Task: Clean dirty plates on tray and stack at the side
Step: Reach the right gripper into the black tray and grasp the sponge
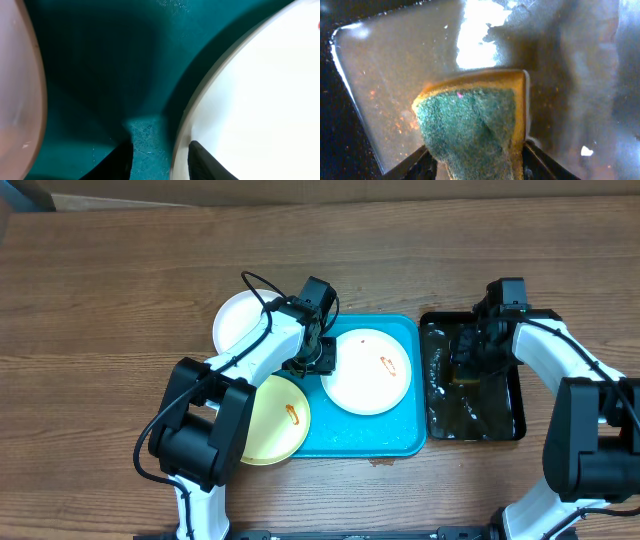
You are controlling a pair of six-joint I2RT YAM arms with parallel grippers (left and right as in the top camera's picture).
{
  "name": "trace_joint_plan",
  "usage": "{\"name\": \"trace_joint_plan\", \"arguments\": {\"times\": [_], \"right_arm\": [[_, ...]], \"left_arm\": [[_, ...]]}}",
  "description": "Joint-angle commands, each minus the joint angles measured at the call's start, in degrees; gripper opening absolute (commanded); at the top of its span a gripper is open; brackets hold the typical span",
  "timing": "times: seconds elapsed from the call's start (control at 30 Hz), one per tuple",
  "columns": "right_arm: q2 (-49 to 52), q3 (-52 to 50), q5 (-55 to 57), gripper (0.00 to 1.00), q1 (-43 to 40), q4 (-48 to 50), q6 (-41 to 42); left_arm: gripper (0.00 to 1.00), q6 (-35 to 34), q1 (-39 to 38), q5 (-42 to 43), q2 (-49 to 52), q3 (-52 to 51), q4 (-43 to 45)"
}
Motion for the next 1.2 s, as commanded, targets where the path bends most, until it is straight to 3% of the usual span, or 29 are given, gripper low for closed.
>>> {"name": "trace_joint_plan", "arguments": {"times": [0.0,0.03,0.1,0.17,0.23,0.33,0.53,0.7,0.73,0.8,0.87,0.93,1.0,1.17], "right_arm": [[0.04,-0.37,0.37,0.24,0.33,-0.13,-0.39],[0.04,-0.37,0.39,0.14,0.33,-0.39,-0.39],[0.04,-0.39,0.37,0.13,0.33,-0.7,-0.42],[0.04,-0.39,0.37,0.39,0.33,-0.81,-0.39],[0.04,-0.37,0.39,0.58,0.33,-0.42,-0.39],[0.04,-0.37,0.39,0.65,0.33,1.68,-0.42],[0.07,-0.39,0.37,0.58,0.33,2.99,-0.39],[0.09,-1.25,0.39,0.58,0.33,2.89,-0.39],[0.09,-1.57,0.39,0.52,0.33,3.15,-0.39],[0.09,-2.14,0.39,0.15,0.33,4.22,-0.39],[0.09,-2.47,0.39,0.13,0.33,5.16,-0.39],[0.09,-2.49,0.39,0.5,0.33,6.12,-0.39],[0.09,-2.47,0.39,0.63,0.33,7.28,-0.39],[0.09,-2.47,0.39,0.68,0.33,10.67,-0.39]], "left_arm": [[0.38,0.87,0.22,-0.39,0.72,-0.42,0.0],[0.38,0.87,0.22,-0.39,0.72,-0.42,0.0],[0.39,0.9,0.22,-0.39,0.72,-0.42,0.0],[0.39,0.87,0.22,-0.39,0.72,-0.42,0.0],[0.39,0.87,0.22,-0.39,0.72,-0.42,0.0],[0.39,0.87,0.22,-0.39,0.72,-0.42,0.0],[0.4,0.9,0.22,-0.42,0.72,-0.42,-0.02],[0.4,0.87,0.22,-0.42,0.72,-0.42,0.0],[0.4,0.87,0.22,-0.39,0.72,-0.42,0.02],[0.4,0.87,0.22,-0.42,0.72,-0.42,0.02],[0.4,0.9,0.22,-0.42,0.72,-0.42,0.02],[0.41,0.9,0.22,-0.42,0.72,-0.42,0.0],[0.41,0.9,0.22,-0.42,0.72,-0.42,0.0],[0.42,0.87,0.22,-0.42,0.72,-0.42,0.0]]}}
